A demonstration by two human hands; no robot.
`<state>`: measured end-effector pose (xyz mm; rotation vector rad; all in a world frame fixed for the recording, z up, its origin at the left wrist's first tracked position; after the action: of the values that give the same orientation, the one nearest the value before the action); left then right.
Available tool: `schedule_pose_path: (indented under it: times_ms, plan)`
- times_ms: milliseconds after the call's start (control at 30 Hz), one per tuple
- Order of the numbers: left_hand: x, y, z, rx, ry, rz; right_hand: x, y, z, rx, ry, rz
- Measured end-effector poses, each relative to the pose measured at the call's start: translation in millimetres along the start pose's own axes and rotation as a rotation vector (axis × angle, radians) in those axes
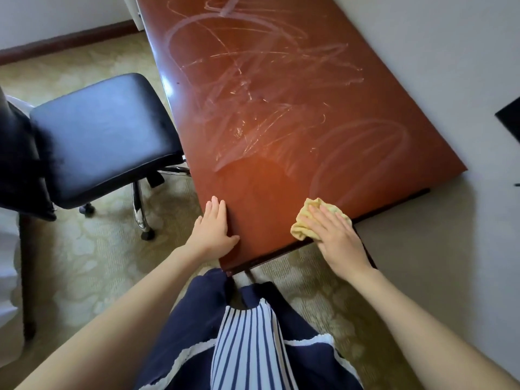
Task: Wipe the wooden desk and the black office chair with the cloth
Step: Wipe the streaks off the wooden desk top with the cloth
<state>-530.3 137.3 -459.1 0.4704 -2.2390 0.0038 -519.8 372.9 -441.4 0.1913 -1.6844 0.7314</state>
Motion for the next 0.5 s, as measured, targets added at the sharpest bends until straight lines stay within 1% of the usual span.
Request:
schedule_pose_path:
  times_ms: [67, 167, 233, 300, 367, 433, 500]
  plan:
    - [-1, 0, 0, -0.007, -0.002, 0.046, 6, 21, 12, -0.068, 0.018, 0.006]
    - [3, -1, -1, -0.028, 0.03, 0.118, 11, 40, 38, -0.253, 0.096, 0.028]
    - [8, 2, -2, -0.047, 0.062, 0.165, 11, 41, 55, -0.381, 0.148, 0.01]
    - [11, 5, -3, -0.067, 0.067, 0.209, 6, 31, 71, -0.462, 0.168, -0.001]
    - [15, 5, -4, -0.081, 0.056, 0.254, -2, 11, 87, -0.449, 0.157, 0.002]
    - [22, 5, -3, -0.087, 0.072, 0.275, -13, -16, 98, -0.354, 0.124, 0.026]
    - [34, 5, -1, -0.059, 0.114, 0.232, -21, -43, 99, -0.245, 0.095, 0.043]
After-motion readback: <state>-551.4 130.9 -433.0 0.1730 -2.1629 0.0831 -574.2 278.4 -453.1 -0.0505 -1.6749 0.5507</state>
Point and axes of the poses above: each hand's wrist, its own z-axis towards the middle knuckle, its own x-axis out of the back of the hand, y = z × x, the point moved 9 cm from there along z, towards the middle knuckle, and after that the axes turned 14 degrees about x, right-handed, at the moved point
